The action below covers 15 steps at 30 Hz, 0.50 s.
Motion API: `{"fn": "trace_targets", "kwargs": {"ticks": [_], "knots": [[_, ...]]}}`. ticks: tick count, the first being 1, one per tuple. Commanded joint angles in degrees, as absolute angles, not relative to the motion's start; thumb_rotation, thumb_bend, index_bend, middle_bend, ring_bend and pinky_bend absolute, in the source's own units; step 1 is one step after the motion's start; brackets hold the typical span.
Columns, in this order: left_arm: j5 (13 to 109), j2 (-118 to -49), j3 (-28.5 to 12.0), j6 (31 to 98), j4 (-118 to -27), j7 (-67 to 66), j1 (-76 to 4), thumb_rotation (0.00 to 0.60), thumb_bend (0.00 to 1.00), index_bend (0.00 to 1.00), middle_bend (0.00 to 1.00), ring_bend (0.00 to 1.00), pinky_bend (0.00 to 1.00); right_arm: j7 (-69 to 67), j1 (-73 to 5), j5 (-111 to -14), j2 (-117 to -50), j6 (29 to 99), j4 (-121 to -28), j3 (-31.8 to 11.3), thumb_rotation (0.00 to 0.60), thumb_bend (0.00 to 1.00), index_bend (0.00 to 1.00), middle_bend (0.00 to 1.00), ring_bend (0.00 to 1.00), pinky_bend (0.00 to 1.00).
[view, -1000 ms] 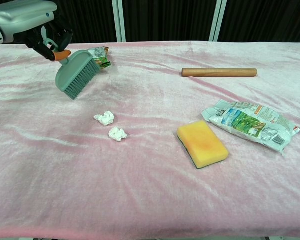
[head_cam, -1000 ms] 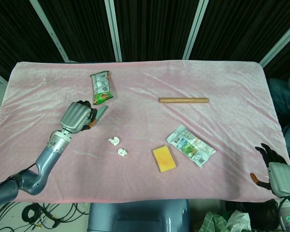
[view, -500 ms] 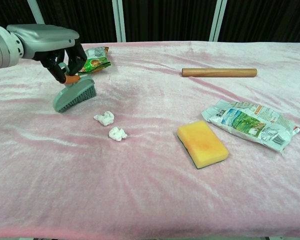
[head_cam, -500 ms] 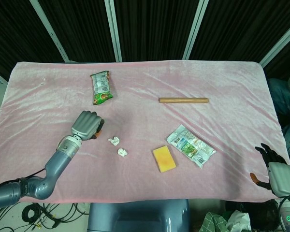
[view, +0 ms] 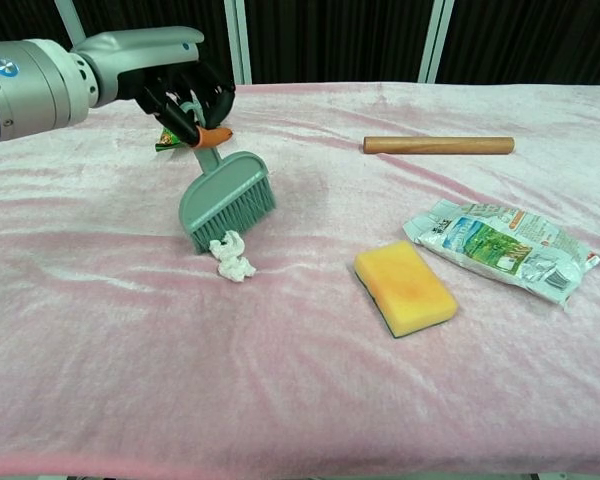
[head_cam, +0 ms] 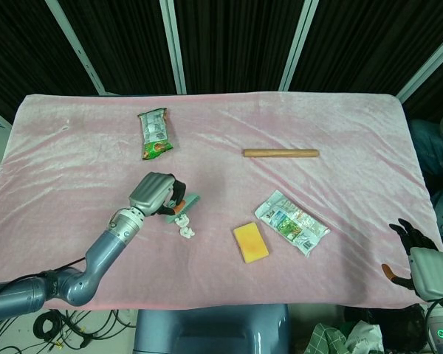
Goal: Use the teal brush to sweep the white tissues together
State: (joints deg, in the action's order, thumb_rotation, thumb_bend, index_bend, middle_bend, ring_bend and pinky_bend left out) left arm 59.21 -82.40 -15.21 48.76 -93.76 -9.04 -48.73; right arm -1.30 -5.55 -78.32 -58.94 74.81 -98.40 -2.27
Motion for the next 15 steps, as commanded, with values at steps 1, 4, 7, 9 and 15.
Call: {"fn": "trace_targets", "kwargs": {"ticks": [1,4,7,9,15], "knots": [[60.48,-81.51,-16.59,45.66,-95.01,-2.61,-48.48,0.600,0.49,0.74,0.73,0.43,0.51,-1.26,-5.59,-78.32,-58.94,74.77,-98.35,-2.28,0.600,0.21,0.16,0.07,0.14,0.22],[62.55,-81.28,-17.62,45.95,-95.45,2.47,-47.65,0.600,0.49,0.74,0.73,0.43,0.51,-1.28,-5.60,-78.26,-58.95,74.71,-98.37,-2.27,0.600,0.20,0.16,0.07,0.14,0.23],[65.29,-80.93,-17.76,47.13,-95.06,5.02,-46.97,0.600,0.49,0.74,0.73,0.43,0.51,-1.31,-5.58,-78.24,-58.93,74.73,-98.41,-2.28,0.600,0.20,0.16,0.07,0.14,0.23],[66.10,-80.41,-17.65,47.61,-94.98,5.41,-46.70,0.600,0.49,0.74,0.73,0.43,0.51,-1.30,-5.58,-78.23,-58.93,74.74,-98.44,-2.28,0.600,0.20,0.16,0.07,0.14,0.23],[68.55,-78.53,-17.69,48.13,-96.80,9.66,-45.74,0.600,0.49,0.75,0.73,0.43,0.51,-1.06,-5.58,-78.28,-58.99,74.81,-98.49,-2.26,0.600,0.20,0.16,0.07,0.14,0.23]]}}
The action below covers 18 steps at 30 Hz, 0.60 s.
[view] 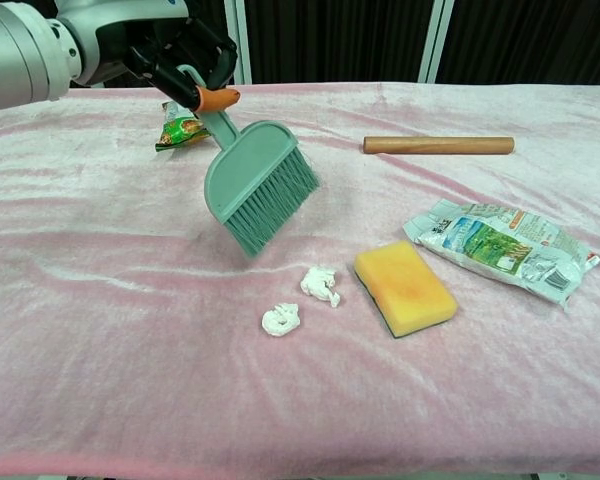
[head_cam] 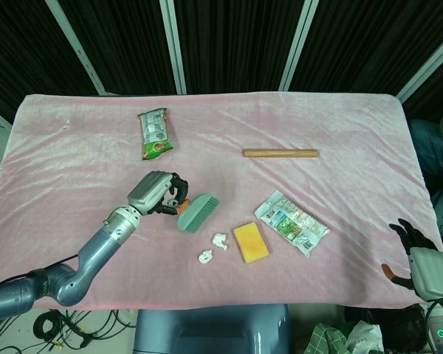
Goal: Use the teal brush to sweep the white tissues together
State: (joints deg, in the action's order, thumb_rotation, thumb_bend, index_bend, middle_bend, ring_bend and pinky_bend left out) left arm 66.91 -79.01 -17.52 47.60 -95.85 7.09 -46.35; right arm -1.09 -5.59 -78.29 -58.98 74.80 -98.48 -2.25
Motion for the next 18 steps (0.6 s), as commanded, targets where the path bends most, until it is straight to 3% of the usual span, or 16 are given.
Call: {"fn": "trace_targets", "kwargs": {"ticks": [1,12,18], "knots": [[69.37,-78.56,-17.76,48.29,-97.08,11.29,-45.52,0.600,0.49,0.75,0.73,0.43,0.51,-1.03,-5.58,-78.26,-59.00,74.80,-98.50,-2.25,0.600,0.20,0.16,0.07,0.14,0.23],[84.50,-76.75,-16.72,43.66,-98.53,54.36,-45.03,0.600,0.48,0.75,0.73,0.43,0.52,-1.16,-5.58,-78.19,-59.00,74.80,-98.45,-2.30,0.600,0.20,0.16,0.07,0.14,0.23],[88.68,-74.71,-13.87,39.48,-97.13,63.04,-47.76,0.600,0.49,0.75,0.74,0.44,0.52,-1.18,-5.60,-78.16,-59.01,74.80,-98.42,-2.33,0.600,0.20,0.16,0.07,0.14,0.23]]}}
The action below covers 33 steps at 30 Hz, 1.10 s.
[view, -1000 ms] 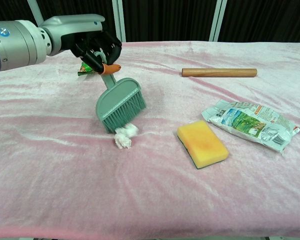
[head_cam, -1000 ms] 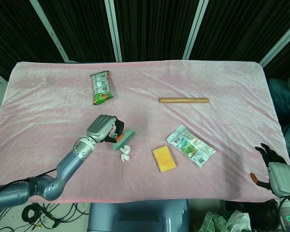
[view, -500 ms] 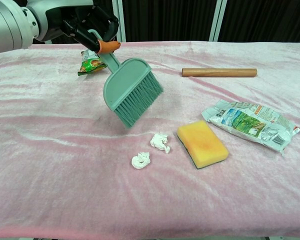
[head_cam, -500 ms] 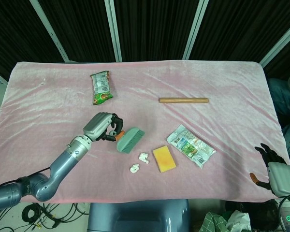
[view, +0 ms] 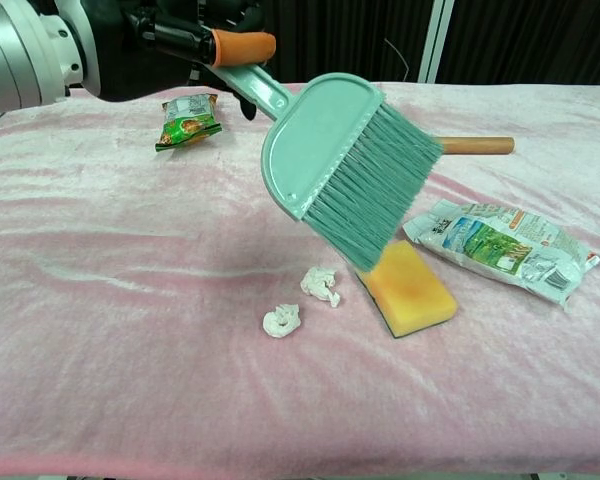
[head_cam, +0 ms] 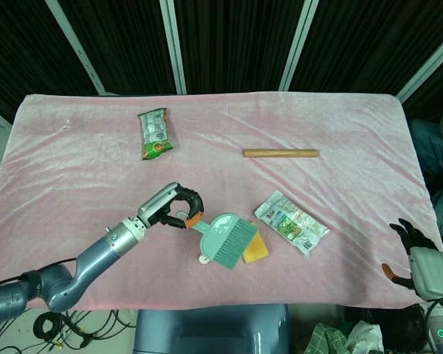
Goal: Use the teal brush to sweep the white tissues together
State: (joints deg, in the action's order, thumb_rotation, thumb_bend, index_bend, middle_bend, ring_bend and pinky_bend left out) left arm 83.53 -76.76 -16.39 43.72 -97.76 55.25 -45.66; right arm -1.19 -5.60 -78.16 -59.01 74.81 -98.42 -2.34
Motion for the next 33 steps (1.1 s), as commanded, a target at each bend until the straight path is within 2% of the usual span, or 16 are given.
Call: {"fn": "trace_targets", "kwargs": {"ticks": [1,8,12,20,24,33], "knots": [[89.24,-74.35,-13.21,38.49,-97.26,64.48,-48.41,0.600,0.49,0.75,0.74,0.44,0.52,-1.17,-5.62,-78.16,-59.01,74.75,-98.44,-2.32,0.600,0.20,0.16,0.07,0.14,0.23],[92.70,-72.57,-9.63,33.47,-97.94,67.19,-51.79,0.600,0.49,0.75,0.74,0.44,0.53,-1.15,-5.63,-78.13,-58.99,74.73,-98.50,-2.32,0.600,0.21,0.16,0.07,0.14,0.23],[94.28,-72.51,-7.76,31.20,-96.85,61.54,-53.79,0.600,0.49,0.74,0.74,0.44,0.53,-1.24,-5.63,-78.13,-58.96,74.70,-98.50,-2.31,0.600,0.20,0.16,0.07,0.14,0.23],[91.17,-77.89,-6.96,34.43,-93.44,47.20,-52.79,0.600,0.49,0.75,0.74,0.44,0.53,-1.48,-5.66,-78.09,-58.88,74.56,-98.58,-2.30,0.600,0.20,0.16,0.07,0.14,0.23],[89.05,-79.82,-6.51,33.99,-92.33,43.77,-53.05,0.600,0.49,0.75,0.74,0.44,0.53,-1.58,-5.67,-78.04,-58.83,74.50,-98.59,-2.31,0.600,0.20,0.16,0.07,0.14,0.23],[86.80,-84.53,-6.28,37.43,-85.40,31.67,-52.72,0.600,0.49,0.75,0.74,0.44,0.53,-1.82,-5.69,-77.98,-58.74,74.38,-98.66,-2.30,0.600,0.20,0.16,0.07,0.14,0.25]]}}
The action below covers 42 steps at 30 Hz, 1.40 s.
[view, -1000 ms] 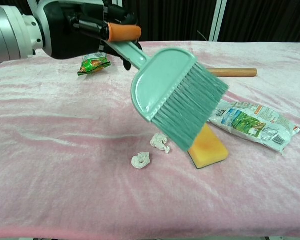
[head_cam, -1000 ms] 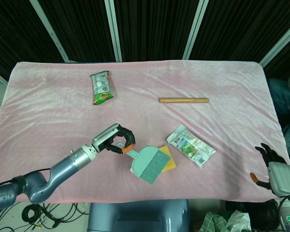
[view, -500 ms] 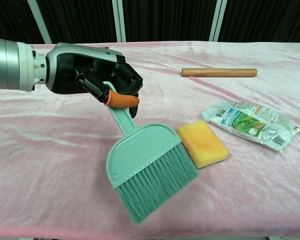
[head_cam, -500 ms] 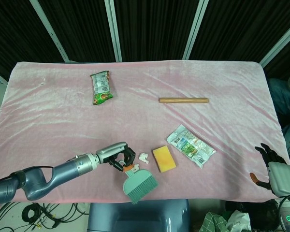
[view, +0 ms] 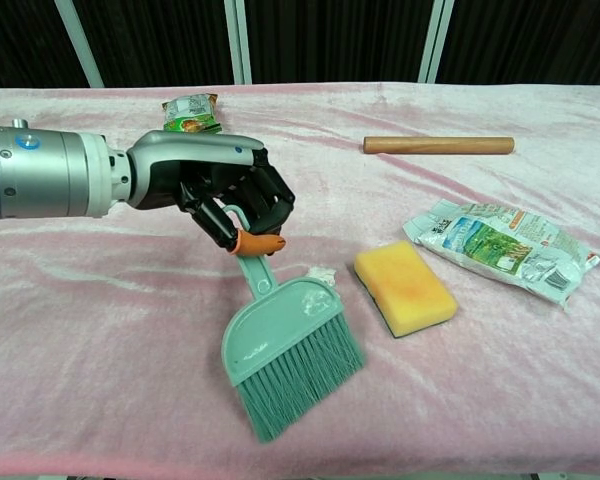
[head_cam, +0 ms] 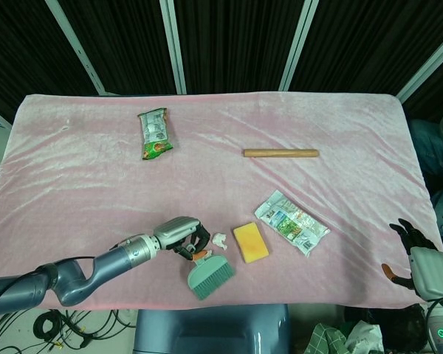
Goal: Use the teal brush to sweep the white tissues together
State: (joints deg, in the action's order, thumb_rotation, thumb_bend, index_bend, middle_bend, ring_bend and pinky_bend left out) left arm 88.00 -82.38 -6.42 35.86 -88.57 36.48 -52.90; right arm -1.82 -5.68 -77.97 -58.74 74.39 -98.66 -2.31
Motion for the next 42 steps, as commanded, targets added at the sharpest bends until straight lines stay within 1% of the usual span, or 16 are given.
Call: {"fn": "trace_targets", "kwargs": {"ticks": [1,5,8,15,22,25,28,32,34,37,39,42], "knots": [[86.44,-85.32,-6.37,38.03,-84.22,29.96,-52.65,0.600,0.49,0.75,0.74,0.44,0.53,-1.83,-5.69,-77.99,-58.73,74.36,-98.69,-2.30,0.600,0.20,0.16,0.07,0.14,0.25],[85.03,-87.79,-7.14,40.12,-80.42,25.88,-52.43,0.600,0.49,0.75,0.74,0.44,0.53,-1.81,-5.65,-77.94,-58.75,74.43,-98.71,-2.30,0.600,0.20,0.16,0.07,0.14,0.25],[83.63,-88.75,-7.66,40.23,-78.37,24.33,-52.61,0.600,0.49,0.75,0.74,0.44,0.53,-1.82,-5.70,-77.83,-58.72,74.28,-98.73,-2.31,0.600,0.20,0.16,0.07,0.14,0.25],[80.84,-89.21,-8.99,41.16,-75.64,21.18,-52.68,0.600,0.49,0.75,0.74,0.44,0.53,-2.03,-5.78,-77.77,-58.68,74.07,-98.75,-2.31,0.600,0.21,0.16,0.07,0.14,0.25],[77.12,-86.30,-9.58,39.37,-76.21,16.83,-52.93,0.600,0.49,0.75,0.74,0.44,0.53,-2.02,-5.78,-77.75,-58.61,74.03,-98.84,-2.28,0.600,0.21,0.16,0.07,0.14,0.27],[74.58,-83.82,-9.47,37.63,-77.11,13.15,-53.22,0.600,0.49,0.75,0.74,0.44,0.53,-2.17,-5.79,-77.61,-58.57,73.90,-98.96,-2.29,0.600,0.21,0.16,0.07,0.14,0.27],[72.24,-81.85,-9.63,37.69,-77.90,9.01,-53.24,0.600,0.49,0.75,0.74,0.44,0.53,-2.24,-5.83,-77.54,-58.53,73.75,-99.03,-2.28,0.600,0.21,0.16,0.07,0.14,0.28],[69.85,-80.19,-10.75,41.72,-79.52,4.34,-52.21,0.600,0.49,0.75,0.74,0.44,0.53,-2.14,-5.82,-77.59,-58.52,73.84,-99.05,-2.28,0.600,0.21,0.16,0.07,0.14,0.27],[69.80,-79.94,-11.50,45.20,-80.21,2.46,-51.42,0.600,0.49,0.76,0.74,0.44,0.53,-2.13,-5.80,-77.56,-58.51,73.85,-99.09,-2.27,0.600,0.21,0.16,0.07,0.14,0.28],[71.74,-80.66,-12.77,52.56,-80.60,0.23,-49.91,0.600,0.49,0.76,0.74,0.45,0.53,-2.01,-5.83,-77.59,-58.53,73.81,-99.10,-2.23,0.600,0.21,0.16,0.07,0.14,0.27],[73.47,-81.41,-13.34,56.18,-81.03,1.00,-49.10,0.600,0.49,0.76,0.75,0.45,0.53,-1.97,-5.83,-77.55,-58.51,73.78,-99.14,-2.23,0.600,0.21,0.16,0.07,0.14,0.27],[75.39,-82.00,-13.66,58.31,-82.09,5.26,-48.33,0.600,0.49,0.76,0.75,0.46,0.53,-1.91,-5.83,-77.52,-58.53,73.82,-99.14,-2.25,0.600,0.21,0.16,0.07,0.14,0.27]]}}
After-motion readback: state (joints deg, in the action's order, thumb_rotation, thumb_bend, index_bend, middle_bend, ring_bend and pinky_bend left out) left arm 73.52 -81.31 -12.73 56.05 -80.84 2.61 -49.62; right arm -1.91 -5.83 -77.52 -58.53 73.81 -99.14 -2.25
